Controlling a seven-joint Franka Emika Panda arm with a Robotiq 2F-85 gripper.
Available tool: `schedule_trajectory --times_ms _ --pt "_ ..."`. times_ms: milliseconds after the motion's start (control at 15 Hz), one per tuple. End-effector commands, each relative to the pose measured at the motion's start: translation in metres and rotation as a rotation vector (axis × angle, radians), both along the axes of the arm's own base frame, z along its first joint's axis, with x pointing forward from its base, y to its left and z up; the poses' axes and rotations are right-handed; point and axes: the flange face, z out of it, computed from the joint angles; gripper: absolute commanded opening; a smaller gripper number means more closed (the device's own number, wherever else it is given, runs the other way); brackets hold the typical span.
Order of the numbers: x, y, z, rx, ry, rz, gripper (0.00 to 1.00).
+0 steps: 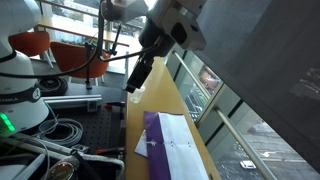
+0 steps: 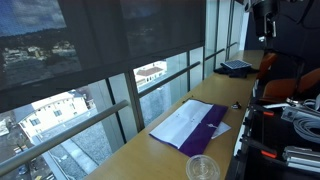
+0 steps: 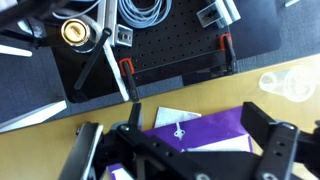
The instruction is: Close the purple folder.
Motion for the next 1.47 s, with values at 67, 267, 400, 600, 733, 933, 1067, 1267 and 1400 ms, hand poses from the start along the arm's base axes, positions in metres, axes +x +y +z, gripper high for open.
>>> schedule_trajectory --times_ms 67,267,400,600,733,933,1067,1267,1400 --pt "0.041 -0.073 -0.051 0.048 -0.077 0.031 1.0" --pt "0.092 -0.087 -0.068 0.045 -0.149 0.039 1.0" --pt "0.132 -0.082 -0.078 0.021 -0.193 0.048 1.0" --pt "0.189 -0.094 -0.106 -0.013 -0.228 0.046 1.0" --pt "0.218 -0.11 -0.124 -0.014 -0.236 0.042 1.0" --pt "0.249 -0.141 -0.151 0.029 -0.243 0.014 1.0" --pt "0.263 -0.159 -0.165 0.089 -0.244 -0.021 1.0" --pt "0.279 -0.182 -0.19 0.155 -0.231 -0.063 1.0" --pt "0.287 -0.195 -0.211 0.184 -0.212 -0.084 1.0"
